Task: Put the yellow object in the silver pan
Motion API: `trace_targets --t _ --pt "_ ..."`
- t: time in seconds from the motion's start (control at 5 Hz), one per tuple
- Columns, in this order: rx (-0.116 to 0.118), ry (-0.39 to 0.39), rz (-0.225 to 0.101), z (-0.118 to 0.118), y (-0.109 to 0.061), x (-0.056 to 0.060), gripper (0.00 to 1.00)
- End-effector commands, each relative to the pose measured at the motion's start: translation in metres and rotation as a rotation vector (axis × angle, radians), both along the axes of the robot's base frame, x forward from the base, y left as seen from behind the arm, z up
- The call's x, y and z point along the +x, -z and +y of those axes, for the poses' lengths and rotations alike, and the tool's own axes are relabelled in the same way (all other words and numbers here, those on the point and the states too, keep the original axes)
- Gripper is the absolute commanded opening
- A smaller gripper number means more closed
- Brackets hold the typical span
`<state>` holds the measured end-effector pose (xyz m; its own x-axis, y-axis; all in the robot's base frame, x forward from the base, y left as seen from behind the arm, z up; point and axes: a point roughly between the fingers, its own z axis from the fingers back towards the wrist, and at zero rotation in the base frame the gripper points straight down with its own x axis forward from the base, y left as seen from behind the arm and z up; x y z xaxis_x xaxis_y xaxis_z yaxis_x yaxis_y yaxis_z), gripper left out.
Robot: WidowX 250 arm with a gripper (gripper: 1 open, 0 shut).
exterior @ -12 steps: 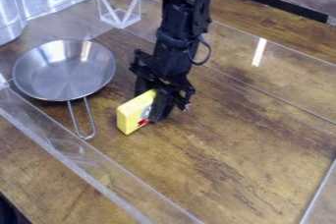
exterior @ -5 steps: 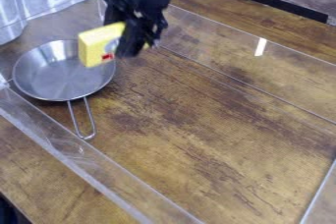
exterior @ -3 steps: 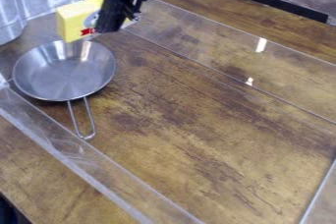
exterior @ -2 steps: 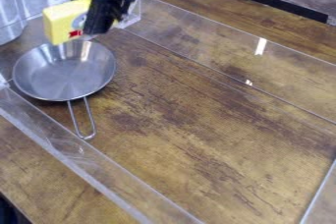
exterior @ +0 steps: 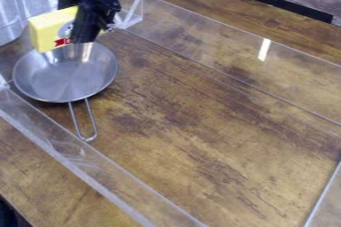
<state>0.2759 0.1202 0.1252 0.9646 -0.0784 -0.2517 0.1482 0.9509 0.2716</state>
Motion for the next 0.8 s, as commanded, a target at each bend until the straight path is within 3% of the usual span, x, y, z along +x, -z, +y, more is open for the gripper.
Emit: trace_targets --t 0.0,0.2,0.6 --pt "0.023 -0.02 -0.08 0.008 -0.022 -0.002 1.0" --pt "0.02 -0.021 -0.075 0.012 -0.017 0.0 1.0" --pt "0.002 0.077 -0.077 0.021 0.003 0.006 1.0"
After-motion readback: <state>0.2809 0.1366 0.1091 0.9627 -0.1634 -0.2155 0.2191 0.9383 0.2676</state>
